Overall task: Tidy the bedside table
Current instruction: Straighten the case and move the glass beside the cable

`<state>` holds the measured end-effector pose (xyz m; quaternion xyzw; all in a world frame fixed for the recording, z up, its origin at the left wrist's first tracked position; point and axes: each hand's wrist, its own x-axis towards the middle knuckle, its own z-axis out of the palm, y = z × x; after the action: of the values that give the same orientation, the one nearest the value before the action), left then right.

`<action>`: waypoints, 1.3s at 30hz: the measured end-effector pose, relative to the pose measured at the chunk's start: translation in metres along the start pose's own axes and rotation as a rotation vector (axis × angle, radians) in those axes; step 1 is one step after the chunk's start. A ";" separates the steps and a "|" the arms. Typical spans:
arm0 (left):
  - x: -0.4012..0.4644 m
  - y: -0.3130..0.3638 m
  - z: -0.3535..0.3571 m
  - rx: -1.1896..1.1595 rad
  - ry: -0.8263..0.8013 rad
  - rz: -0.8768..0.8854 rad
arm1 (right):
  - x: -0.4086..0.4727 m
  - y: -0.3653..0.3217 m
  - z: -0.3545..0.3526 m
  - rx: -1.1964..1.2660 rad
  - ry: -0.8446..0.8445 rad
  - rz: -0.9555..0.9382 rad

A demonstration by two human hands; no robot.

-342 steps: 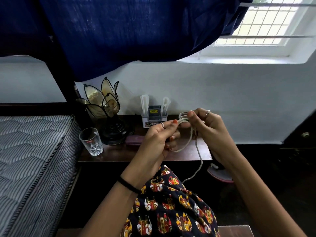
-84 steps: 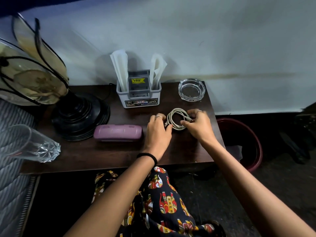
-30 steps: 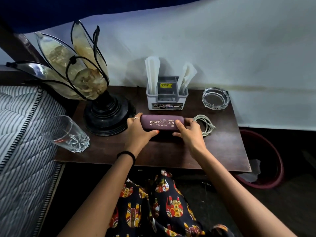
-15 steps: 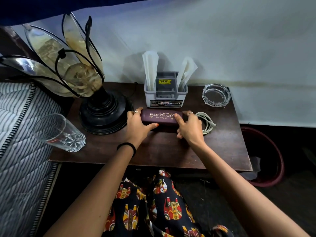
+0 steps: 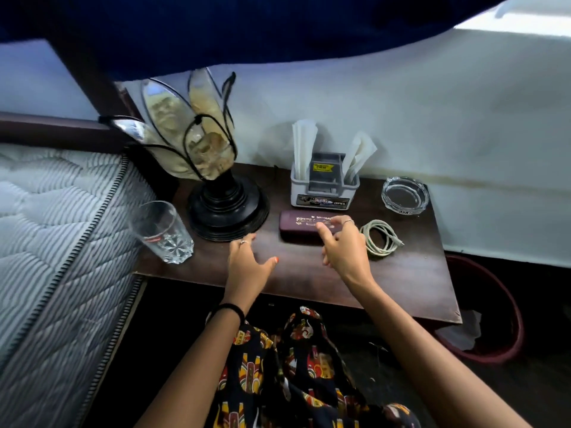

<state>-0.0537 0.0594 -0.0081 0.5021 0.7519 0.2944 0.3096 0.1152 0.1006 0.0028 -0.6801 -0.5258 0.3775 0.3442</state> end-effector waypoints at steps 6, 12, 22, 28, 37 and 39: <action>-0.031 -0.035 -0.046 -0.063 0.168 -0.202 | -0.036 -0.062 0.045 -0.084 -0.224 -0.226; -0.040 -0.065 -0.078 -0.090 0.242 -0.355 | -0.059 -0.103 0.103 -0.205 -0.491 -0.440; -0.034 -0.088 -0.085 0.007 0.187 -0.378 | -0.055 -0.144 0.178 -0.430 -0.499 -0.554; -0.029 -0.094 -0.085 0.020 0.168 -0.386 | -0.048 -0.148 0.196 -0.484 -0.482 -0.529; -0.032 -0.087 -0.085 0.064 0.220 -0.302 | -0.049 -0.139 0.176 -0.430 -0.441 -0.545; -0.035 -0.081 -0.081 0.098 0.219 -0.261 | -0.053 -0.130 0.158 -0.414 -0.427 -0.542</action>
<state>-0.1515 -0.0105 -0.0115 0.3796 0.8535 0.2674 0.2365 -0.0910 0.0879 0.0477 -0.4779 -0.8109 0.2918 0.1700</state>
